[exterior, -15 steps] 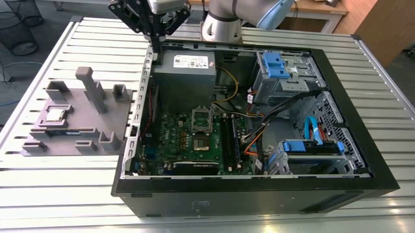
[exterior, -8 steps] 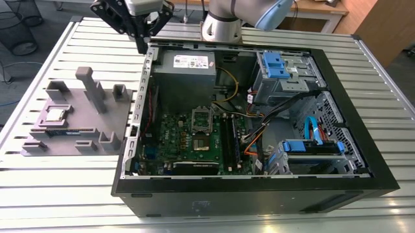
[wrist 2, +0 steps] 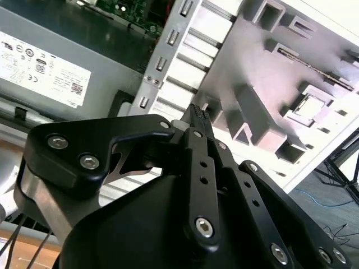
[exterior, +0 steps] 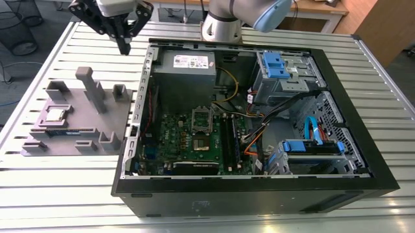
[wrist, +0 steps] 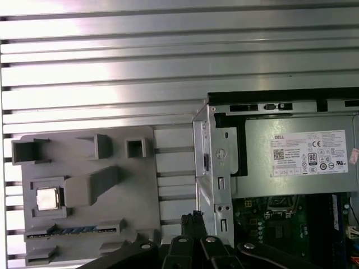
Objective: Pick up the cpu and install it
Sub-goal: 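Reach for the cpu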
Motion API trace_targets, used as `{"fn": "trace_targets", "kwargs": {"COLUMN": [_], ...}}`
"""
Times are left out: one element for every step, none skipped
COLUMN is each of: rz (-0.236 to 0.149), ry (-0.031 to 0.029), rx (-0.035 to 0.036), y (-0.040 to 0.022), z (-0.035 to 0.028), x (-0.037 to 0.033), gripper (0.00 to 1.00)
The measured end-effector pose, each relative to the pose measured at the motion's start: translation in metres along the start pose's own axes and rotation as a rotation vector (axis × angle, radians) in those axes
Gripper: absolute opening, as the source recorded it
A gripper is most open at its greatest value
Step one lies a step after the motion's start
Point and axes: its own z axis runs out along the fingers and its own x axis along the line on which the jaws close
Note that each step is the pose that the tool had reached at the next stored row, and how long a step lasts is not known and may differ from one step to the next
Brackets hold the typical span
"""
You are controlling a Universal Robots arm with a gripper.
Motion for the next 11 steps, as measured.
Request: {"fn": "trace_targets", "kwargs": {"rz": [0.000,0.000,0.000,0.000,0.000,0.000,0.000,0.000,0.000,0.000,0.000], "ry": [0.0000,0.0000,-0.0001,-0.0002,0.0000,0.0000,-0.0001,-0.0001,-0.0001,-0.0001,0.0000], "rx": [0.0000,0.0000,-0.0001,-0.0001,0.0000,0.0001,-0.0001,-0.0001,-0.0001,0.0000,0.0000], "y": [-0.0003,-0.0007,-0.0010,-0.0014,-0.0017,-0.0021,-0.0024,-0.0028,-0.0031,-0.0034,-0.0038], "z": [0.0002,0.0005,0.0008,0.0011,0.0013,0.0016,0.0019,0.0022,0.0025,0.0028,0.0032], "x": [0.0040,0.0083,0.0128,0.0172,0.0217,0.0259,0.0304,0.0348,0.0392,0.0434,0.0478], "gripper": [0.11,0.11,0.11,0.11,0.11,0.11,0.11,0.11,0.11,0.11,0.11]}}
